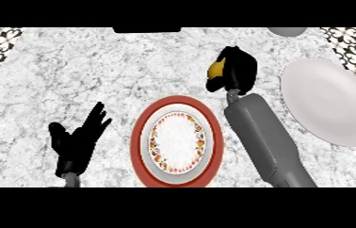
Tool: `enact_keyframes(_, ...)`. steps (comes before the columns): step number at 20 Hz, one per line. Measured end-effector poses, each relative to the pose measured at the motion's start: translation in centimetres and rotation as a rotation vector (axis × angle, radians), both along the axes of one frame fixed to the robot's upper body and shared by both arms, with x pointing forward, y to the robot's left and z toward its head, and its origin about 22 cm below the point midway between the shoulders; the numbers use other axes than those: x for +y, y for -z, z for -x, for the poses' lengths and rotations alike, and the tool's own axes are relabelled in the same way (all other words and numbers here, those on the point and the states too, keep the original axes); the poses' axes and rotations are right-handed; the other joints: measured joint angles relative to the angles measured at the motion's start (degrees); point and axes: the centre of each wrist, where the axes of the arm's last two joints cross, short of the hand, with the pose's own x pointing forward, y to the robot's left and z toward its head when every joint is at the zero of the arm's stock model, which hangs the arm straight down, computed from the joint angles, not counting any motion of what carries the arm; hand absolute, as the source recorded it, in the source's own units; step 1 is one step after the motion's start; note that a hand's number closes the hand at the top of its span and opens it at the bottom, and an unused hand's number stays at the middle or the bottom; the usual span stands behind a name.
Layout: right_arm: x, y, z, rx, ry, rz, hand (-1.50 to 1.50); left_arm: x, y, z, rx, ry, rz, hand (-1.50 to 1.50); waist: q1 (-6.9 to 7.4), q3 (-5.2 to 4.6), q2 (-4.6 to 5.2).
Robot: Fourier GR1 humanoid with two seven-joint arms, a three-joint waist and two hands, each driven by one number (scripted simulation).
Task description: Pick the lemon from the plate and place it in the plate
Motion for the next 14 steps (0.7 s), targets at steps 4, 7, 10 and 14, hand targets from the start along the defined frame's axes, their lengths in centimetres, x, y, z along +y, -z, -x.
enact_keyframes(4, 0.1, -2.0, -1.3, -0.154, 0.257, -0.010, 1.50, -0.5, -0.2, -0.3, -0.007, 0.023, 0.005, 0.00, 1.38, -0.08, 0.24)
enact_keyframes(7, 0.0, -2.8, -1.8, -0.256, 0.360, 0.006, 1.50, -0.6, -0.3, -0.4, -0.003, 0.034, 0.004, 0.00, 1.86, -0.09, 0.27)
enact_keyframes(10, -0.6, -3.1, -2.1, -0.330, 0.429, 0.024, 1.50, -0.8, -0.1, -0.4, -0.005, 0.033, 0.001, 0.00, 1.91, -0.01, 0.28)
enact_keyframes(14, -2.6, -3.1, -2.1, -0.421, 0.511, 0.008, 1.50, -0.9, -0.2, -0.4, 0.001, 0.029, -0.002, 0.00, 1.64, 0.08, 0.25)
